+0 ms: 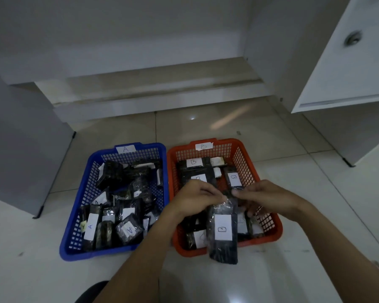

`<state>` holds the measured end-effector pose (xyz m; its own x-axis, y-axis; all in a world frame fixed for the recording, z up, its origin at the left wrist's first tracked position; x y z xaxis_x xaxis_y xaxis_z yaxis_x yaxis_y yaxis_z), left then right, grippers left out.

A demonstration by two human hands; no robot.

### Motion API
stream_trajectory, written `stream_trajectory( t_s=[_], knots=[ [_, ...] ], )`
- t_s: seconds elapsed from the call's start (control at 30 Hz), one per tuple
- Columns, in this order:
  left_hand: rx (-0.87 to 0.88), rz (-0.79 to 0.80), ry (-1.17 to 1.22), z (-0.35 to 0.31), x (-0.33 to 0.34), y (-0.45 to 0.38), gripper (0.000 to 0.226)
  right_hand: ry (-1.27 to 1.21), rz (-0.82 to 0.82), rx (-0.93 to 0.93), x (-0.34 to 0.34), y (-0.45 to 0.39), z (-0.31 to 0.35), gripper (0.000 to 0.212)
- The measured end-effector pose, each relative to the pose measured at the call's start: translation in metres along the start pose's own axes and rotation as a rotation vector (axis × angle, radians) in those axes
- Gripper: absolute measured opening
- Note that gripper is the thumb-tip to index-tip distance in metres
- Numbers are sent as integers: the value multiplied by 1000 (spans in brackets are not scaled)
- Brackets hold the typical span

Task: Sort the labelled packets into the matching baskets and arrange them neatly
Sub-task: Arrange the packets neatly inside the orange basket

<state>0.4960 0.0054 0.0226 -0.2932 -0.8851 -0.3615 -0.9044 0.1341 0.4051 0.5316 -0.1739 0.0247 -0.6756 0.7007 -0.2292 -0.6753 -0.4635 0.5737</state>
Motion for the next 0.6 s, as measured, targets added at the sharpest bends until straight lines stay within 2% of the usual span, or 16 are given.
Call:
stream_trajectory(
  t_s=[0.07, 0.17, 0.27, 0.37, 0.43, 0.5, 0.6],
  knots=[
    [-29, -93, 189, 4, -11, 5, 17, -99, 101, -50, 6, 4, 4, 47],
    [-31, -261, 329, 8, -24, 7, 17, -181, 182, -171, 18, 2, 13, 30],
    [-59, -394, 420, 12, -31, 6, 30, -351, 58, -203, 16, -16, 18, 21],
    [-155, -317, 453, 23, -27, 7, 34, -664, -112, -170, 6, -39, 15, 25],
    [-139, -278, 528, 24, -19, 7, 31, -783, -172, -160, 4, -53, 13, 35],
    [-122, -411, 628, 31, -20, -1, 30, -808, -193, -139, 7, -70, 12, 41],
    [-177, -651, 690, 53, -31, -27, 26, -722, -280, -111, 3, -94, 13, 27]
  ],
)
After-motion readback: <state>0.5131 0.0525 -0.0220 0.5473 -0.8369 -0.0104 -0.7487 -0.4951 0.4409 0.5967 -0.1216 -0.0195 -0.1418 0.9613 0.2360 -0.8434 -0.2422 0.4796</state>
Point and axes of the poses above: each hand's wrist, its own y-axis away from the middle knuckle, its own x-axis out of the palm, z = x × y, the point moved 7 cm from there along -y, towards the middle knuckle, and after that the axes turned 5 degrees about -y, right-handed, at the moved point
